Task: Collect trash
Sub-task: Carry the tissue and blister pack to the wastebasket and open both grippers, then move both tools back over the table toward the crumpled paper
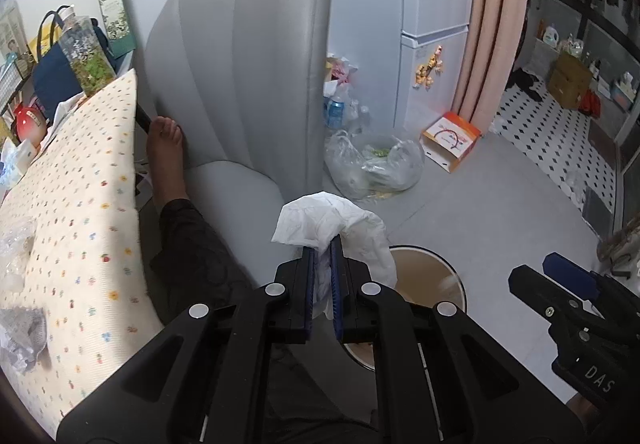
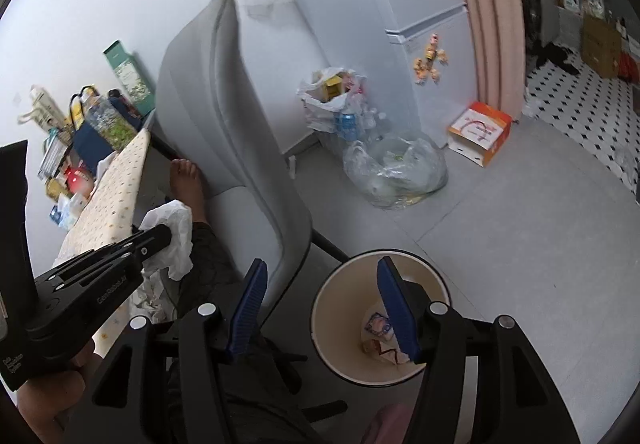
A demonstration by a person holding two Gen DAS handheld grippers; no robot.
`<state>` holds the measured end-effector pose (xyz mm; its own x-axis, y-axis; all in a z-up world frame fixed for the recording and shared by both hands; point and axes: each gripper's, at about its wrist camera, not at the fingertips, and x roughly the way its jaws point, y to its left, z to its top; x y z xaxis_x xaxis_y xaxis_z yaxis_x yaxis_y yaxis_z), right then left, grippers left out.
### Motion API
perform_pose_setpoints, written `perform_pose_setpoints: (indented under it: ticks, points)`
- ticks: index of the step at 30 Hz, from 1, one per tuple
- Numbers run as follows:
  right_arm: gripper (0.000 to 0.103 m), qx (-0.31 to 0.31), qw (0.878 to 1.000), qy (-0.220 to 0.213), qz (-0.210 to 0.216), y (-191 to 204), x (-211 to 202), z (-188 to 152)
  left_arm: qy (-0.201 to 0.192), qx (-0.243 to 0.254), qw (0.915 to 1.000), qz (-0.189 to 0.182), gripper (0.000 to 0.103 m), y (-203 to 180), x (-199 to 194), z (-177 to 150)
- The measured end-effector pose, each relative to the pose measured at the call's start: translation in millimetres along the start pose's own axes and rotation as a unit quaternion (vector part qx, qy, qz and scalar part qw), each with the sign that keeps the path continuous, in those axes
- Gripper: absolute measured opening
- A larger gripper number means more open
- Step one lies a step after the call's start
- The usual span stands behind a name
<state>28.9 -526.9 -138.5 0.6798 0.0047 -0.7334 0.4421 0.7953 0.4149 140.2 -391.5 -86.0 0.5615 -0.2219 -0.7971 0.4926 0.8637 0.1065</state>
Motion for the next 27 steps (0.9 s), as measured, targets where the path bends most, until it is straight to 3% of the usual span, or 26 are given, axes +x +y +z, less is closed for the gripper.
perform_pose_setpoints:
  ticks: [7,13,15,16,17,27]
  points:
    - [0.078,0.023,0.999,-0.018,-0.036,-31,-17,1,0.007,0.022,0.9996,-0.016,0.008,-28,9,7]
    - [0.084,0.035,0.997,-0.026,-0.06,-52,-28,0,0.022,0.044,0.9976,-0.05,0.012,-55,13,9]
    - [0.085,0.038,0.997,-0.026,-0.06,-54,-28,0,0.023,0.044,0.997,-0.058,0.038,-59,12,9]
    - [0.086,0.037,0.997,-0.027,-0.06,-54,-28,0,0.019,0.043,0.9971,-0.061,0.057,-58,10,10]
    - [0.087,0.037,0.997,-0.028,-0.059,-53,-29,0,0.012,0.041,0.9972,-0.061,0.064,-57,7,10]
    - [0.09,0.025,0.998,-0.028,-0.048,-38,-31,-2,-0.021,0.017,0.9994,-0.02,0.092,-22,-18,15]
